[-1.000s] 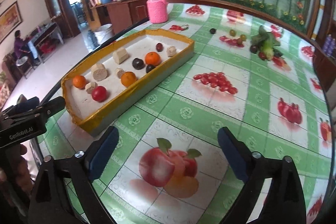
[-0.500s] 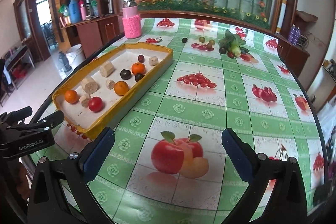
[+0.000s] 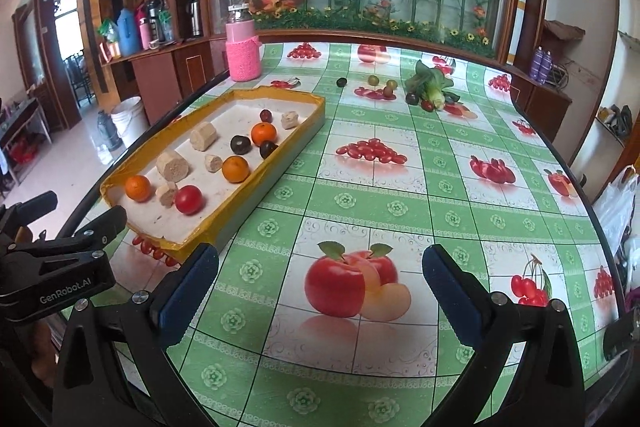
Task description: Organize fruits
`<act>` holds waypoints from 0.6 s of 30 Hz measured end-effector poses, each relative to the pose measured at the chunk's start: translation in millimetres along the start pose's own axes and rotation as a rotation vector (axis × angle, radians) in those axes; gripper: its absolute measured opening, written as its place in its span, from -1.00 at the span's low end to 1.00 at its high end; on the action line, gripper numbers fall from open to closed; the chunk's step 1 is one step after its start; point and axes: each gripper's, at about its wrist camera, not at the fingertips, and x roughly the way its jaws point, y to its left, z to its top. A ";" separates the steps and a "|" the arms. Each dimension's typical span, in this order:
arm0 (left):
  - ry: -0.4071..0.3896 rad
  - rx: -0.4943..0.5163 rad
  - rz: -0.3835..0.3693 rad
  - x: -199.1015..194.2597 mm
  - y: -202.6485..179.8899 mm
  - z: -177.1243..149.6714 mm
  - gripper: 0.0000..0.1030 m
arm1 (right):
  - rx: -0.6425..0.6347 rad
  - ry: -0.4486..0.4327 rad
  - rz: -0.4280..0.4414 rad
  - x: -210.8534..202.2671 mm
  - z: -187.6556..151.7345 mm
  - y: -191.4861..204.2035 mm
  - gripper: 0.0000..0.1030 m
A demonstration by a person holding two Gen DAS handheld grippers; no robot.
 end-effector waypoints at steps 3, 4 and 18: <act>-0.005 -0.023 -0.029 -2.9 2.5 0.4 0.99 | 0.013 0.009 -0.003 1.2 -1.3 -3.7 1.00; -0.007 -0.028 -0.035 -3.4 3.1 0.7 0.99 | 0.014 0.012 -0.005 1.6 -1.9 -4.5 1.00; -0.006 -0.041 -0.091 -6.2 -4.2 1.3 0.99 | 0.012 0.025 -0.009 0.5 -5.8 -12.8 0.99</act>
